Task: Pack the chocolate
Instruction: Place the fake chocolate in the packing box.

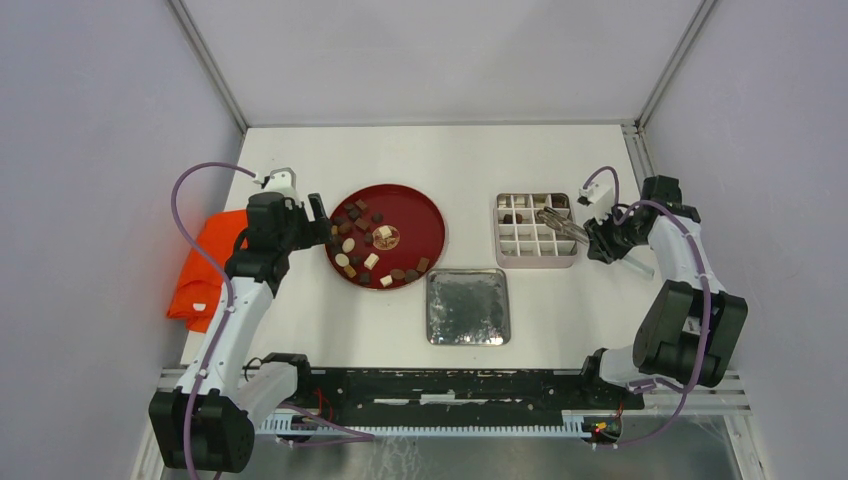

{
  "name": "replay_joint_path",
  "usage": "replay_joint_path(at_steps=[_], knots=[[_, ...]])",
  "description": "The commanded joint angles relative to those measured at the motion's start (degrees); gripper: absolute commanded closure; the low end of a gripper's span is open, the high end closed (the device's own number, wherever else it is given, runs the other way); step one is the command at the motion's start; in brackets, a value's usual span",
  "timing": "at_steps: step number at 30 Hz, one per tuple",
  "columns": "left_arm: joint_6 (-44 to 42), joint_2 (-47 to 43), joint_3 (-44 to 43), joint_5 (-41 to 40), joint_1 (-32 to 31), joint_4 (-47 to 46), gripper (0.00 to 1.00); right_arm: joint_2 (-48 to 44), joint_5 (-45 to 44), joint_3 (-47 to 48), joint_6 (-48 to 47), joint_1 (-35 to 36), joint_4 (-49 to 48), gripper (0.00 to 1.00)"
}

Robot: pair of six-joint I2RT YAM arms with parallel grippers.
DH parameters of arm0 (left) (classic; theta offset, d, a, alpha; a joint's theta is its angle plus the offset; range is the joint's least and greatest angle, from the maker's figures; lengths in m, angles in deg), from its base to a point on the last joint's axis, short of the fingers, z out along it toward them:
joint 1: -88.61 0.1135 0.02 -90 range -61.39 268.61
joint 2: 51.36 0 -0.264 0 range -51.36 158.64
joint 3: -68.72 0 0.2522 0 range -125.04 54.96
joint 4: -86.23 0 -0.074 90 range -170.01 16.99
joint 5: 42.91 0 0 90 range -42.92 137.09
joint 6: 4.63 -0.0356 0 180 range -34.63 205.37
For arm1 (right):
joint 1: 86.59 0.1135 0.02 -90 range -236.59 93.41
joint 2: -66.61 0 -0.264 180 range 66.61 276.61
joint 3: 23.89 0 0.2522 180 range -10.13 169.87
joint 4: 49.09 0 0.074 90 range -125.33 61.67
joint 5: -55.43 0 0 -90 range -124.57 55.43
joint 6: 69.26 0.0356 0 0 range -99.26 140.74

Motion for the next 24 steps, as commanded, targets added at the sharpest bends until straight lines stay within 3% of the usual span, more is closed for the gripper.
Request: replay_joint_path(at_steps=[1, 10, 16, 24], knots=[[-2.1, 0.1, -0.6, 0.7, 0.0, -0.5, 0.11, -0.1, 2.0, 2.8, -0.2, -0.3, 0.0, 0.62], [-2.1, 0.0, -0.6, 0.7, 0.1, -0.5, 0.11, -0.2, 3.1, 5.0, 0.0, -0.4, 1.4, 0.61], [-2.1, 0.0, -0.6, 0.7, 0.1, -0.6, 0.12, -0.9, 8.4, 9.1, 0.7, 0.6, 3.6, 0.64], [-2.1, -1.2, -0.5, -0.1, 0.1, -0.7, 0.12, -2.7, 15.1, 9.8, 6.9, 12.9, -3.3, 0.65]])
